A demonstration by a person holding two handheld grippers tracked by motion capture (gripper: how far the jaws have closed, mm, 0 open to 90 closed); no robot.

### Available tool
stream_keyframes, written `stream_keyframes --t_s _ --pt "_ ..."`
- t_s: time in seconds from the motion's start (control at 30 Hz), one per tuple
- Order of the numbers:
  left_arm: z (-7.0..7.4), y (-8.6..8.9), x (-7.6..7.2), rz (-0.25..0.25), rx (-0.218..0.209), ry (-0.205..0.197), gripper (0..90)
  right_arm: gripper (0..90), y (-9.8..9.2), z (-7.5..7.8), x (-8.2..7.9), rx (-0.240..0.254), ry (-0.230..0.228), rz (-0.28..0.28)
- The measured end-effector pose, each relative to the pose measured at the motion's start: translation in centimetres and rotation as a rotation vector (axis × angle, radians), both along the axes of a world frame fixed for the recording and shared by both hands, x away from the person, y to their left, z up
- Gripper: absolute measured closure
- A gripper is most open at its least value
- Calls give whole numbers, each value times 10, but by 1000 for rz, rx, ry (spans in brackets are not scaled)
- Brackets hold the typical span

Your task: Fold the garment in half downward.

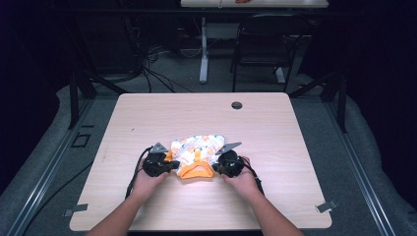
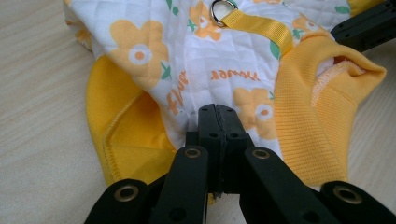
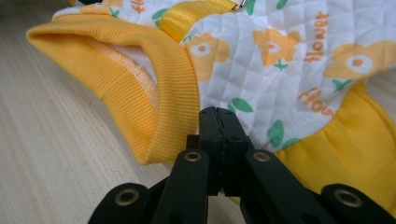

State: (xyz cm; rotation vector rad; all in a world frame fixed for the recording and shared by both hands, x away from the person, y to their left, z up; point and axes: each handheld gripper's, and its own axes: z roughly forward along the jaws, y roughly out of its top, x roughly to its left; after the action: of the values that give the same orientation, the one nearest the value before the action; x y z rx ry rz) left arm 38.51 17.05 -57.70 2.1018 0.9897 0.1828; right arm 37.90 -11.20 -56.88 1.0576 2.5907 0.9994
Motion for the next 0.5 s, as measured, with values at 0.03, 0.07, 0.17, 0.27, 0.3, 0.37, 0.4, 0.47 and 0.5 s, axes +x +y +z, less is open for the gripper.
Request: stream_keyframes --t_s 0.03,0.07,0.17,0.27,0.3,0.37,0.4,0.47,0.5 --pt "0 0 0 2 -2 1 900 900 0 0 0 0 0 0" --pt "0 0 1 5 2 -4 900 900 0 0 0 -3 -1 1" --pt "0 0 3 -2 4 -4 900 900 0 0 1 1 -4 1" --pt "0 -1 4 4 -1 6 900 900 0 0 2 1 -5 -1" --pt "0 -1 4 7 -2 6 900 900 1 0 3 -3 -3 -2" --pt "0 0 5 12 -9 6 900 900 1 0 4 -3 -1 -2" --pt "0 0 5 11 -11 7 900 900 1 0 4 -4 0 -3" --pt "-1 0 6 14 -16 10 900 900 1 0 5 -5 -3 -6" --pt "-1 1 6 12 -16 8 900 900 1 0 5 -8 -7 -6"
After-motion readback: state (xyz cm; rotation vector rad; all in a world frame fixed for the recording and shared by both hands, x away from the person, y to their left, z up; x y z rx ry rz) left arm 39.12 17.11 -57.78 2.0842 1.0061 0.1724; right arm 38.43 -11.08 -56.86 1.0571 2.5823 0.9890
